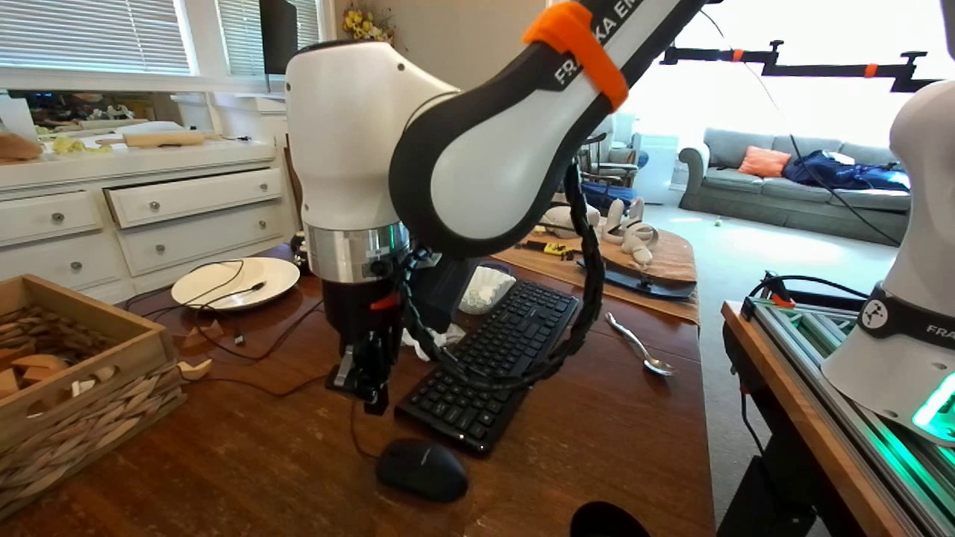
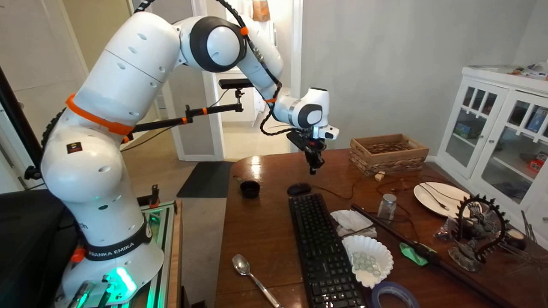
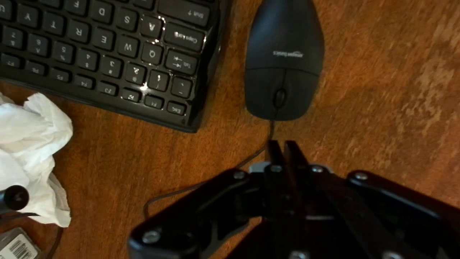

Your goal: Right click the mouse.

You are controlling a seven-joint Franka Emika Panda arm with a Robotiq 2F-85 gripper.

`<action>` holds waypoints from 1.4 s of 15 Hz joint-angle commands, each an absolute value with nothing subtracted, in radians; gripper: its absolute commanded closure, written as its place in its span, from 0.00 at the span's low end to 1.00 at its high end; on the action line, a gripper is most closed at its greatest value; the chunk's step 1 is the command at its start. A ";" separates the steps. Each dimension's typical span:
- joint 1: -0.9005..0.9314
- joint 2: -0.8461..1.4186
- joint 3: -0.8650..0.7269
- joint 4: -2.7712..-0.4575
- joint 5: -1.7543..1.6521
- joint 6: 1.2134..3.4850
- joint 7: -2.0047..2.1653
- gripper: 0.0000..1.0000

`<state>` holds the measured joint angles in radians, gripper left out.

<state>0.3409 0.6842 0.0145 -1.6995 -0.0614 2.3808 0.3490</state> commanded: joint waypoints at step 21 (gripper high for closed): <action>0.149 -0.073 0.073 -2.388 -0.116 2.264 0.270 0.00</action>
